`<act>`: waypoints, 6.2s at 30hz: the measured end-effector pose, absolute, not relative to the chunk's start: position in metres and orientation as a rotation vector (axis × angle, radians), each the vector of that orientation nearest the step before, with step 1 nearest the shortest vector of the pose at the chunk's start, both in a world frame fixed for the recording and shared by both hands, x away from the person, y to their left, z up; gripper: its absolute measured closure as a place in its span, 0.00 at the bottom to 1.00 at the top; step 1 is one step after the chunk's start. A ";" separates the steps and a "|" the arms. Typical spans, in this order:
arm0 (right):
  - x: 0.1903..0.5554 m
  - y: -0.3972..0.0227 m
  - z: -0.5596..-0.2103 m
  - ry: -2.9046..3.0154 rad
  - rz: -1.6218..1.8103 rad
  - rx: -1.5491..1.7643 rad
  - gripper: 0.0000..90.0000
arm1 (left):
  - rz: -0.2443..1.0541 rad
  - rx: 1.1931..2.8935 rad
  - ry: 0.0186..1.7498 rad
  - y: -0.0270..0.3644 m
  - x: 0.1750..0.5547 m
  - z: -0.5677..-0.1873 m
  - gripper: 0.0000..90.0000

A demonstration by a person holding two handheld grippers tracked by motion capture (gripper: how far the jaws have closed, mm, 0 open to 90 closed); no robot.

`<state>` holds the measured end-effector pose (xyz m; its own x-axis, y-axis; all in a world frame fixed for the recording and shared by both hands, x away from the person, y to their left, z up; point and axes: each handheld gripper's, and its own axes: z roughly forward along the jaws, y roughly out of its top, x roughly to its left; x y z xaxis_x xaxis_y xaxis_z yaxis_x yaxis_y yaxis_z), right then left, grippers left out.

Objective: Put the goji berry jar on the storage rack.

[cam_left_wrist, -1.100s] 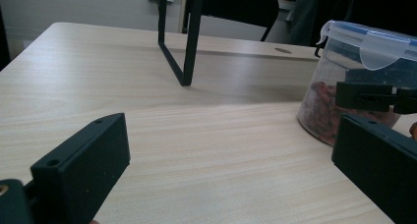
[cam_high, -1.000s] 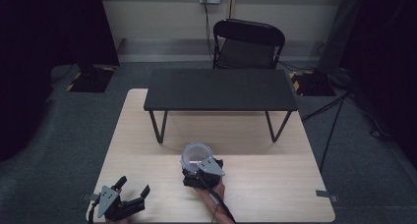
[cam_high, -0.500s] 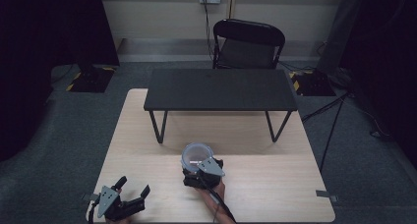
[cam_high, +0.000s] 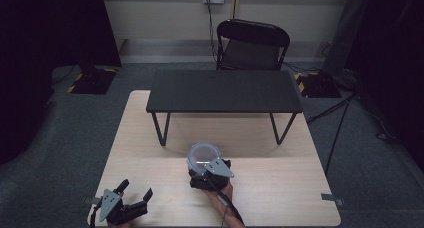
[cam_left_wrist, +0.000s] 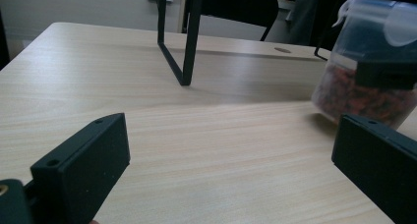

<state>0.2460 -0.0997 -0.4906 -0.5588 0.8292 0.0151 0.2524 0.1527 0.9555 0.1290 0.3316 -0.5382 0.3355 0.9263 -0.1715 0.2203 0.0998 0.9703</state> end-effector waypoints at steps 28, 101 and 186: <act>0.276 -0.162 -0.349 1.806 1.476 0.963 0.02 | 0.741 1.402 1.139 0.331 0.129 -0.538 0.00; 0.401 -0.119 -0.306 1.711 1.328 1.165 0.00 | 0.733 1.384 1.146 0.333 0.129 -0.539 0.00; 0.122 -0.339 -0.469 1.729 1.524 1.166 0.00 | 0.738 1.396 1.194 0.331 0.128 -0.532 0.00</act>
<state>0.1220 -0.3394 -0.4691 -0.4712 0.8712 0.1378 0.2458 -0.0203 0.9691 0.1277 0.3307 -0.5321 0.2973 0.9365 -0.1858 0.2521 0.1107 0.9613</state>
